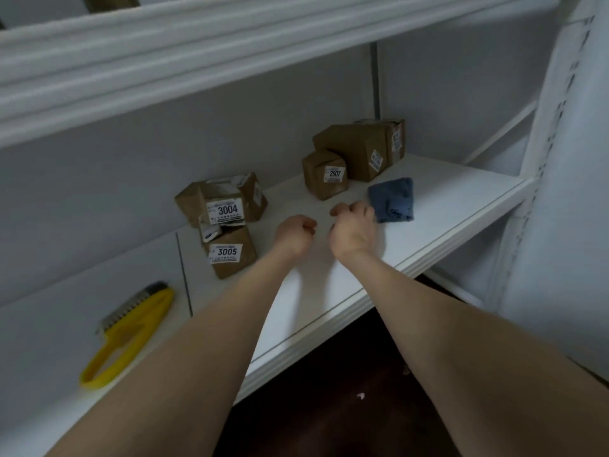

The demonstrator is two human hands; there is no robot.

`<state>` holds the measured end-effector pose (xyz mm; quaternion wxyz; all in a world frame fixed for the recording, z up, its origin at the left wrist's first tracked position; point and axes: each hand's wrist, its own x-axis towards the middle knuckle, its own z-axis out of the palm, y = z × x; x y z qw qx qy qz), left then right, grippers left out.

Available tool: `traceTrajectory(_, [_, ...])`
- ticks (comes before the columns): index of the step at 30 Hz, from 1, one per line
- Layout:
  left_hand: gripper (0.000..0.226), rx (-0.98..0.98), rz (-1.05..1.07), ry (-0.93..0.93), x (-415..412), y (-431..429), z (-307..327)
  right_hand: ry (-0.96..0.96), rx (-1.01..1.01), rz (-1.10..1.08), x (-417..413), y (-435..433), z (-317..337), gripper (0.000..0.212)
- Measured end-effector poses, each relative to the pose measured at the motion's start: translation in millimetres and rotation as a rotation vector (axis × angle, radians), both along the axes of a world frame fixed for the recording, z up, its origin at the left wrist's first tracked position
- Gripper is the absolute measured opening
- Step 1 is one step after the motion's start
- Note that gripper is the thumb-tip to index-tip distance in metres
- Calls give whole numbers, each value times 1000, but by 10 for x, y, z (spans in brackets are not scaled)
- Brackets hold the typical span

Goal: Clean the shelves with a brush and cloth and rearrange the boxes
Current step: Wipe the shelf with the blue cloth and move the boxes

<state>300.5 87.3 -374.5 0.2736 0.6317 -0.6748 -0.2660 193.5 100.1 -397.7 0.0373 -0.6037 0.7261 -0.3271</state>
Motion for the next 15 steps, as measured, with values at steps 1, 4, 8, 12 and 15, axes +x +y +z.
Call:
traceTrajectory(1, [34, -12, 20, 36, 69, 41, -4, 8, 2, 4, 40, 72, 6, 38])
traceTrajectory(4, [35, -19, 22, 63, 177, 131, -56, 57, 2, 24, 127, 156, -7, 39])
traceTrajectory(8, [34, 38, 65, 93, 158, 8, -189, 55, 24, 71, 139, 51, -34, 40])
traceTrajectory(12, [32, 55, 110, 80, -10, -246, -153, 98, 75, 97, -71, -83, 32, 40])
traceTrajectory(15, [33, 59, 79, 103, -230, -280, 15, 136, 102, 24, -341, -82, 174, 40])
